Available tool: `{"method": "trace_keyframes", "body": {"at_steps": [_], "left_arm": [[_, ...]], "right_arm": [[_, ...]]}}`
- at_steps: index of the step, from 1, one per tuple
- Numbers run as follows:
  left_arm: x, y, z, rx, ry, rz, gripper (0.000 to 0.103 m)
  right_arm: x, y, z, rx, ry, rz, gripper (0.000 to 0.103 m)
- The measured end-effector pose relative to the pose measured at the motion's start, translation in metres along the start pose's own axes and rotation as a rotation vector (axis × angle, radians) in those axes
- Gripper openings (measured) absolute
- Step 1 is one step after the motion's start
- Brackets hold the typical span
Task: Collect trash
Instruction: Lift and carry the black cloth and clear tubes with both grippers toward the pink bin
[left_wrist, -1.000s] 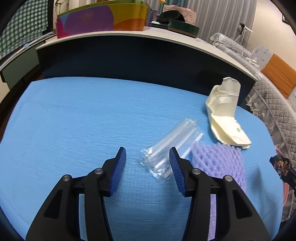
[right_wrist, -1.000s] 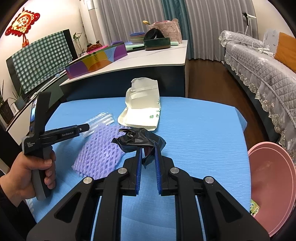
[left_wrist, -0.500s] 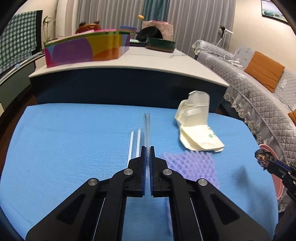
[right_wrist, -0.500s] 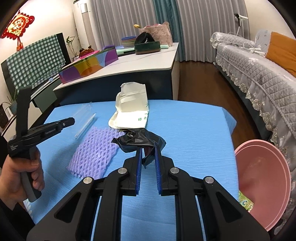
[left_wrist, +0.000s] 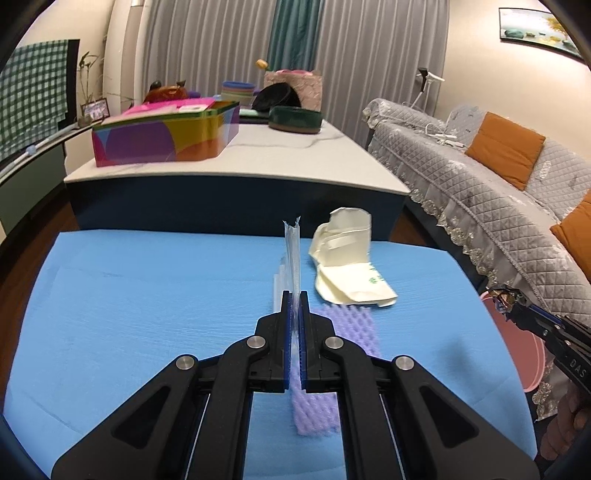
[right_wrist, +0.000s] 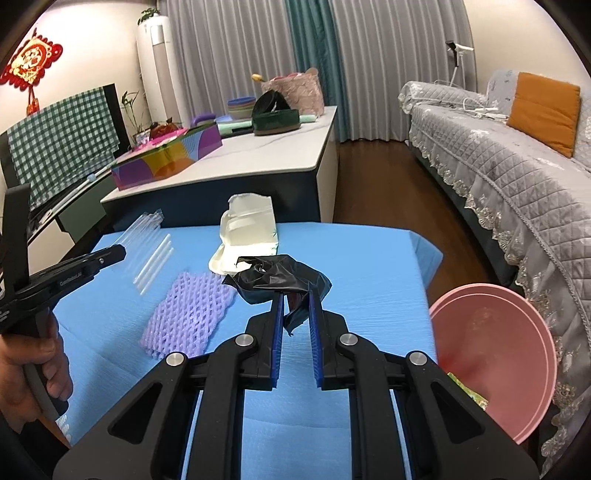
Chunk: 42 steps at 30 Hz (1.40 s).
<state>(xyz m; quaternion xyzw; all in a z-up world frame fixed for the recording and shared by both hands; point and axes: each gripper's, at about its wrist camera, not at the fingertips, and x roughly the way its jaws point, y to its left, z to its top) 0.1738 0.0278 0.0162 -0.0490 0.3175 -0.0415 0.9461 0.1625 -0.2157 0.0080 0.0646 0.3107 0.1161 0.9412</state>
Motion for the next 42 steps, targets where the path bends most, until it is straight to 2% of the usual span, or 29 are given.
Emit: {"method": "trace_keyframes", "body": {"at_steps": [16, 42], "left_arm": [[-0.026, -0.049, -0.003, 0.073, -0.035, -0.102, 0.003], [0.013, -0.179, -0.007, 0.183, 0.001, -0.294, 0.003]], "right_arm": [[-0.037, -0.035, 0.005, 0.075, -0.070, -0.075, 0.014], [-0.067, -0.140, -0.007, 0.193, -0.107, -0.244, 0.014]]}}
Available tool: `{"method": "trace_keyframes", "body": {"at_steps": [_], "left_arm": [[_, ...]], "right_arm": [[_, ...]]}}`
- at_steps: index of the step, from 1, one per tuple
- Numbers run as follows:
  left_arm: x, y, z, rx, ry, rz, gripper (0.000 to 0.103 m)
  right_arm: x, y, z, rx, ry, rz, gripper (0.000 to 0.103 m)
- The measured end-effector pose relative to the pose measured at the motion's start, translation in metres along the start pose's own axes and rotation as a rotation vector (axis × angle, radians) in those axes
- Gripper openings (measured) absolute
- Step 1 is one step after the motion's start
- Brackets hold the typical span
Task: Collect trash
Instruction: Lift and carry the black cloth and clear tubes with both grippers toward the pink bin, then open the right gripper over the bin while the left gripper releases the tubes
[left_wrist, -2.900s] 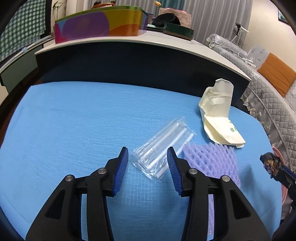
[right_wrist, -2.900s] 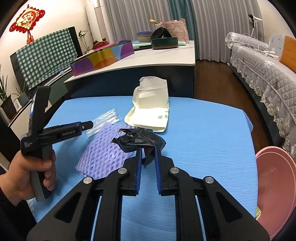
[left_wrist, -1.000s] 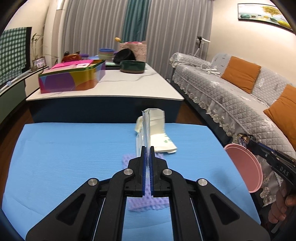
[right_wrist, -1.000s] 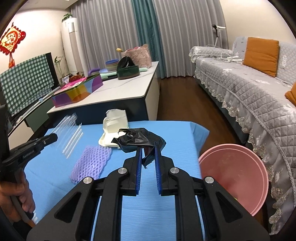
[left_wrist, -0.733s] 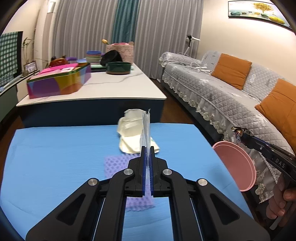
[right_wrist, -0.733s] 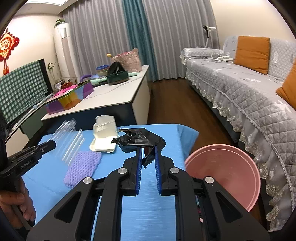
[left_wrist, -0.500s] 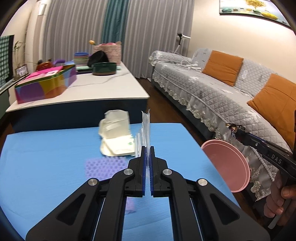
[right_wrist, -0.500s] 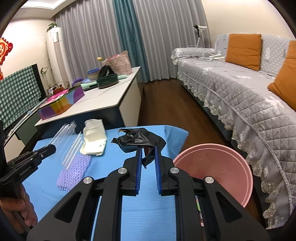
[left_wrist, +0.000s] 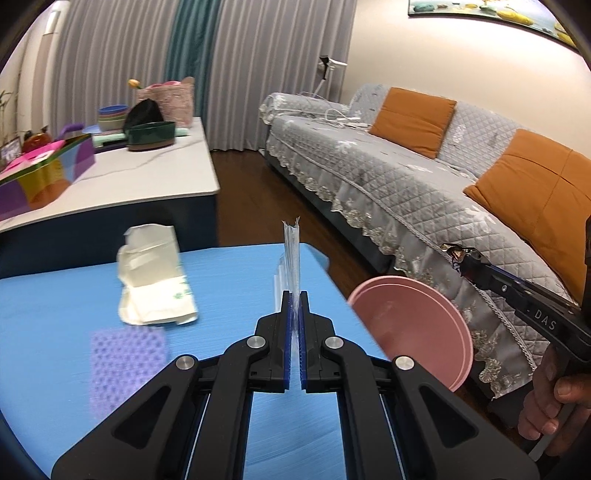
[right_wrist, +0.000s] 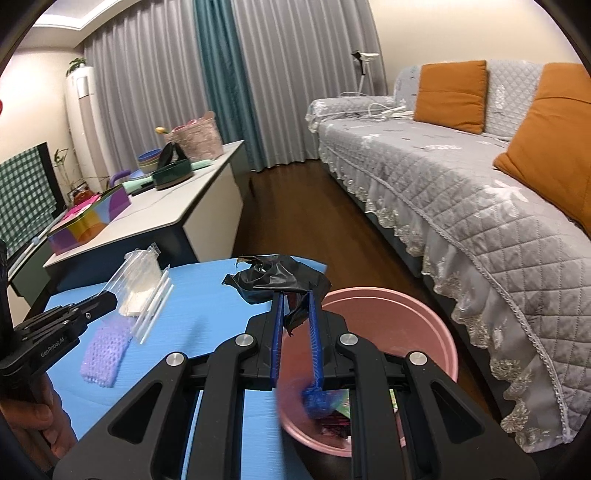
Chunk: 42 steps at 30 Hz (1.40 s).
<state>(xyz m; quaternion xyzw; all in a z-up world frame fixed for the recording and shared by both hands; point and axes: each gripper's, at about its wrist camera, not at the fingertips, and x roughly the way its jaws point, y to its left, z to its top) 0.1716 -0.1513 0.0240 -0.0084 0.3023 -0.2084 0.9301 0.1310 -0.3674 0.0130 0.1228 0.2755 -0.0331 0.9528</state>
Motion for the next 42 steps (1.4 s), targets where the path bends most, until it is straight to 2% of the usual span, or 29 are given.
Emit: {"method": "trace_keyframes", "body": {"at_steps": [16, 29, 33, 34, 35, 36, 37, 39, 42], "left_arm": [[0.034, -0.064, 0.004, 0.077, 0.024, -0.117, 0.003], [0.056, -0.096, -0.004, 0.094, 0.065, -0.224, 0.003], [0.066, -0.106, -0.006, 0.095, 0.087, -0.266, 0.004], [0.069, -0.108, -0.008, 0.098, 0.096, -0.273, 0.006], [0.071, -0.110, -0.009, 0.101, 0.106, -0.273, 0.016], [0.073, -0.111, -0.011, 0.101, 0.112, -0.268, 0.030], [0.074, -0.110, -0.013, 0.096, 0.114, -0.264, 0.034], [0.072, -0.107, -0.015, 0.088, 0.117, -0.262, 0.035], [0.064, -0.100, -0.012, 0.073, 0.104, -0.251, 0.035]], "right_arm": [[0.006, -0.054, -0.007, 0.057, 0.021, -0.092, 0.014], [0.015, -0.074, -0.011, 0.084, 0.055, -0.132, 0.014], [0.023, -0.077, -0.014, 0.080, 0.091, -0.126, 0.015], [0.023, -0.077, -0.015, 0.079, 0.095, -0.131, 0.016], [0.025, -0.079, -0.017, 0.082, 0.108, -0.143, 0.020], [0.026, -0.081, -0.018, 0.089, 0.115, -0.147, 0.029], [0.027, -0.084, -0.019, 0.100, 0.123, -0.150, 0.038], [0.027, -0.089, -0.020, 0.123, 0.129, -0.159, 0.043], [0.025, -0.091, -0.019, 0.145, 0.127, -0.156, 0.043]]}}
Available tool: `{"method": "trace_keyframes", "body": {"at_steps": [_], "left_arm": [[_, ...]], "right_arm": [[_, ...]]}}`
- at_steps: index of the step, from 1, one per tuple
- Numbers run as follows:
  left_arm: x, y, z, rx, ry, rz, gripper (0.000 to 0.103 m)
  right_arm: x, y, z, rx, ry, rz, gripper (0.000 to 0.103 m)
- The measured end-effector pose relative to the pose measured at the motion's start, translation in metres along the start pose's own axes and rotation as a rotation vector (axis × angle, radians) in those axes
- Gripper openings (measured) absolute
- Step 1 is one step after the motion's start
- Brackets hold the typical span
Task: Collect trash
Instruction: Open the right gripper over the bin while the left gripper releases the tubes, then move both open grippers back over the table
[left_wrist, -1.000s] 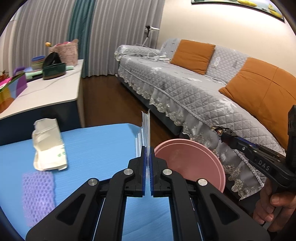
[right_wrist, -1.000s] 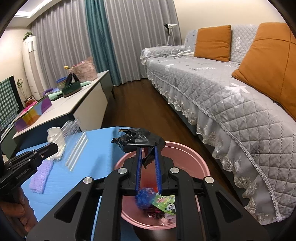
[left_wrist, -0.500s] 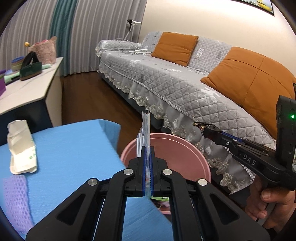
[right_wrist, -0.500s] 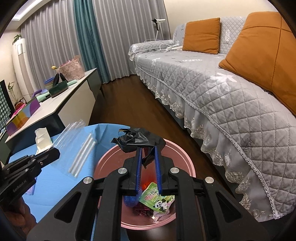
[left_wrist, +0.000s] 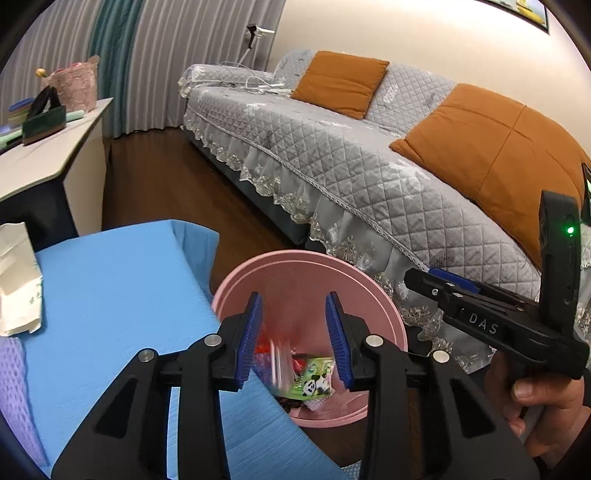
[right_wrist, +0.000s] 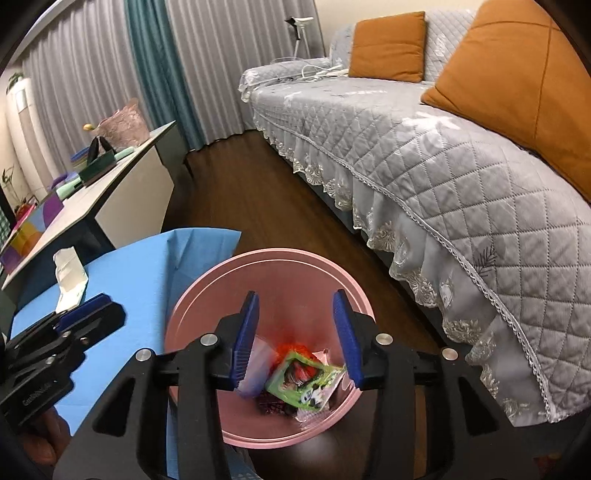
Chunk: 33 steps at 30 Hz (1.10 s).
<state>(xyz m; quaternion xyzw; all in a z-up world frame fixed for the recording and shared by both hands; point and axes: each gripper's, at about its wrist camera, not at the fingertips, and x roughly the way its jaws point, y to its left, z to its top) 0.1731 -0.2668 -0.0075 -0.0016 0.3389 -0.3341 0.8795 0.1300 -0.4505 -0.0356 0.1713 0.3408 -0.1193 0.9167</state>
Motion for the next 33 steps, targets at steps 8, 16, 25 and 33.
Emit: {"method": "trace_keyframes", "body": {"at_steps": [8, 16, 25, 33], "left_arm": [[-0.039, 0.018, -0.002, -0.027, -0.045, 0.067, 0.035], [-0.090, 0.074, -0.025, -0.107, -0.063, 0.206, 0.035], [-0.142, 0.166, -0.059, -0.218, -0.053, 0.454, 0.035], [-0.135, 0.217, -0.090, -0.316, 0.057, 0.503, 0.038]], "right_arm": [[-0.014, 0.032, 0.003, -0.037, -0.035, 0.050, 0.043], [-0.023, 0.086, 0.000, -0.062, -0.044, 0.136, 0.043], [-0.017, 0.170, -0.010, -0.151, -0.046, 0.257, 0.043], [0.017, 0.228, -0.022, -0.186, 0.016, 0.320, 0.043]]}}
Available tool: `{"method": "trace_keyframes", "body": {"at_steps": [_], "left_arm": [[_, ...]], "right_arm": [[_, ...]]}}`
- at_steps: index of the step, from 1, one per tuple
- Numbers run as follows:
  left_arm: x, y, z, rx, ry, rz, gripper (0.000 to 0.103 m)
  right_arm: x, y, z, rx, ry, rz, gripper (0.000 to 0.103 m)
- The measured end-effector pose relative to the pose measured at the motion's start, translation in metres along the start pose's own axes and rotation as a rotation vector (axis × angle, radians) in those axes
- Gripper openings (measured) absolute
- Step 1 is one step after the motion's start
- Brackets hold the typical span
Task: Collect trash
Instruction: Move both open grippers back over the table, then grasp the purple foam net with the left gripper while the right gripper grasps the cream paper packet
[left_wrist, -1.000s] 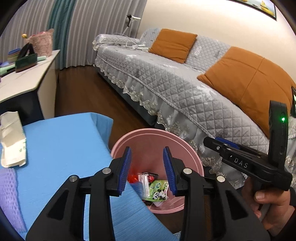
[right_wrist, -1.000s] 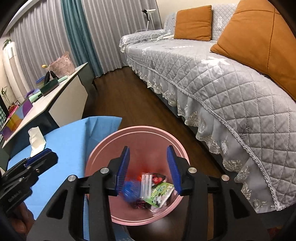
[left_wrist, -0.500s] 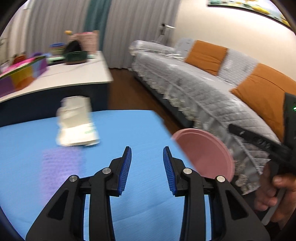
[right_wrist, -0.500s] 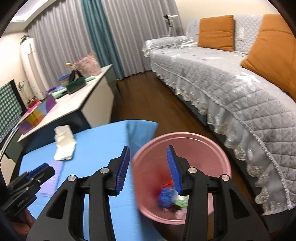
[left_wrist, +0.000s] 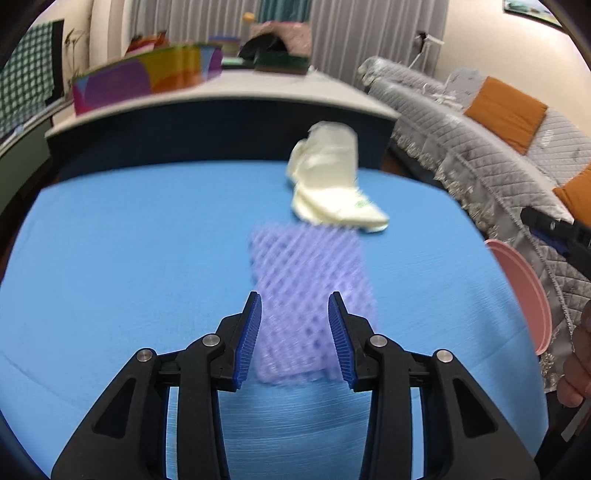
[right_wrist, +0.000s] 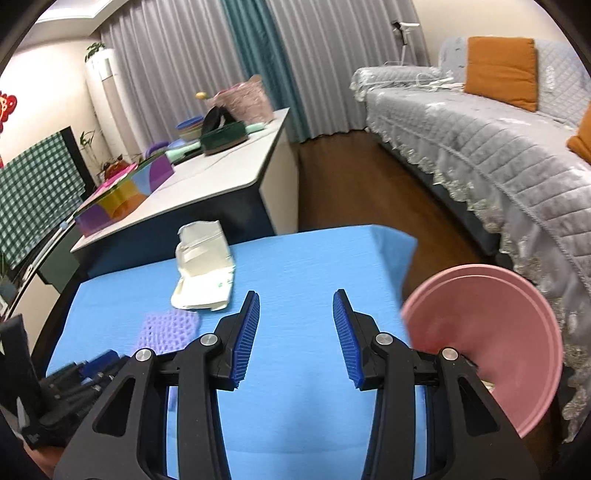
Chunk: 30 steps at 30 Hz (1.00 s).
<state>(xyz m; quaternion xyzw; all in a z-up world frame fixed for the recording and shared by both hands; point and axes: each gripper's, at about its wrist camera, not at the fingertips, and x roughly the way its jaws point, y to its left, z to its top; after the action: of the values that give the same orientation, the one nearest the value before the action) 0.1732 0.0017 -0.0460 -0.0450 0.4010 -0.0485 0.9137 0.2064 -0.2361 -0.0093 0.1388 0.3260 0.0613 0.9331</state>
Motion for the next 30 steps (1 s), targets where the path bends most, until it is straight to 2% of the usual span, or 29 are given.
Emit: {"method": "trace_keyframes", "body": {"at_steps": [4, 9, 10, 11, 13, 16, 22, 26, 30], "left_arm": [[0.013, 0.008, -0.003, -0.018, 0.037, -0.001, 0.038], [0.023, 0.014, -0.006, -0.053, 0.065, -0.039, 0.036], [0.025, 0.014, -0.005, -0.048, 0.067, -0.045, 0.032], [0.026, 0.013, -0.003, -0.045, 0.068, -0.056, 0.022], [0.026, 0.014, -0.001, -0.046, 0.068, -0.058, 0.014], [0.024, 0.021, 0.003, -0.058, 0.053, -0.001, 0.013], [0.023, 0.048, 0.006, -0.147, 0.027, 0.124, 0.012], [0.019, 0.058, 0.005, -0.176, 0.002, 0.186, 0.012], [0.017, 0.065, 0.004, -0.201, -0.012, 0.224, 0.012]], "right_arm": [[0.021, 0.018, -0.002, -0.023, 0.023, 0.019, 0.043], [0.042, 0.036, -0.002, -0.056, 0.043, 0.050, 0.043], [0.045, 0.038, -0.002, -0.060, 0.046, 0.057, 0.048], [0.050, 0.041, -0.001, -0.067, 0.047, 0.064, 0.050], [0.058, 0.047, 0.002, -0.078, 0.045, 0.070, 0.056], [0.073, 0.058, 0.006, -0.100, 0.055, 0.099, 0.064], [0.108, 0.087, 0.007, -0.156, 0.110, 0.121, 0.081], [0.132, 0.104, 0.007, -0.165, 0.164, 0.128, 0.088], [0.145, 0.113, 0.015, -0.157, 0.158, 0.116, 0.093]]}}
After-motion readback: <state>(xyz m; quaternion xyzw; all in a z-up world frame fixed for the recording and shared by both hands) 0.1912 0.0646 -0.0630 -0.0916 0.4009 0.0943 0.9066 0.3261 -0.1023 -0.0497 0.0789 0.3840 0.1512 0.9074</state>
